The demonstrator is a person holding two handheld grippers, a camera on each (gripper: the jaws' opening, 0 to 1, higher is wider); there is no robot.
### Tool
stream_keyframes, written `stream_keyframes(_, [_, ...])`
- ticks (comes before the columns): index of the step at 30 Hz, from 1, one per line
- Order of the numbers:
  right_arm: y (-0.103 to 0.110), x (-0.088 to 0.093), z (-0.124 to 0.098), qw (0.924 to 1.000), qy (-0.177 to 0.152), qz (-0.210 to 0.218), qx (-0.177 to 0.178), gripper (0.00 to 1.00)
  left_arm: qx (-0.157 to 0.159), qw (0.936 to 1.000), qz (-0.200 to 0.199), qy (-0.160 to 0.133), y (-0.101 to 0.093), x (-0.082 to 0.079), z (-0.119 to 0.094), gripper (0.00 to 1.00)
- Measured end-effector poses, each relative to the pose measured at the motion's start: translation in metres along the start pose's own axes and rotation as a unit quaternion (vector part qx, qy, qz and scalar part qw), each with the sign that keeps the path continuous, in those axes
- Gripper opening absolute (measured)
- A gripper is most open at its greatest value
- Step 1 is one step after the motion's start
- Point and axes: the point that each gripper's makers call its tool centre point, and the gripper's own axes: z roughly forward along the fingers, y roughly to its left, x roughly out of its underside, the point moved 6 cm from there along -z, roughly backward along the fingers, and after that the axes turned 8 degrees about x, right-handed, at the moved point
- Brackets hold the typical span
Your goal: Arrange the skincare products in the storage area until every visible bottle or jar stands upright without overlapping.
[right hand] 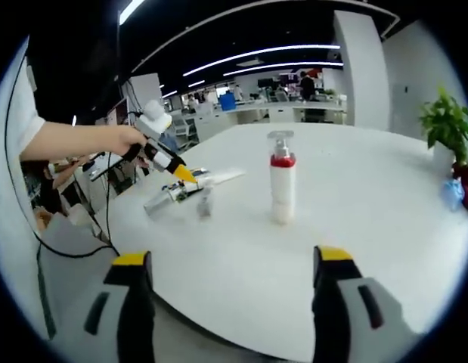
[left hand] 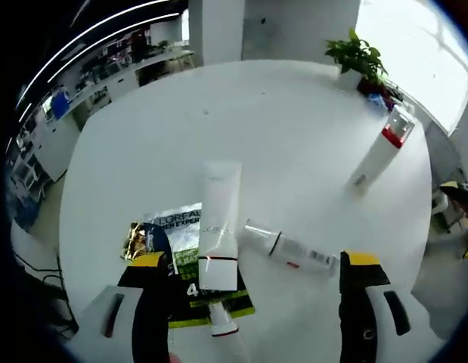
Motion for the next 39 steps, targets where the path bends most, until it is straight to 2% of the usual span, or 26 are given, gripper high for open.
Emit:
stream_keyframes(12, [-0.004, 0.001, 0.001, 0.9998, 0.005, 0.013, 0.012, 0.87, -0.001, 0.9986, -0.005, 0.053, 0.028, -0.022, 0.04, 0.81])
stream_keyframes(21, [-0.008, 0.001, 0.0, 0.9994, 0.004, 0.023, 0.024, 0.85, 0.001, 0.9959, 0.007, 0.09, 0.044, -0.038, 0.066, 0.65])
stream_keyframes(32, [-0.014, 0.0, -0.001, 0.9986, -0.001, 0.034, 0.041, 0.84, 0.013, 0.9921, 0.022, 0.123, 0.052, -0.043, 0.084, 0.39])
stream_keyframes(39, [-0.015, 0.0, -0.001, 0.9984, -0.001, 0.035, 0.044, 0.83, 0.005, 0.99, 0.019, 0.14, 0.051, -0.037, 0.089, 0.35])
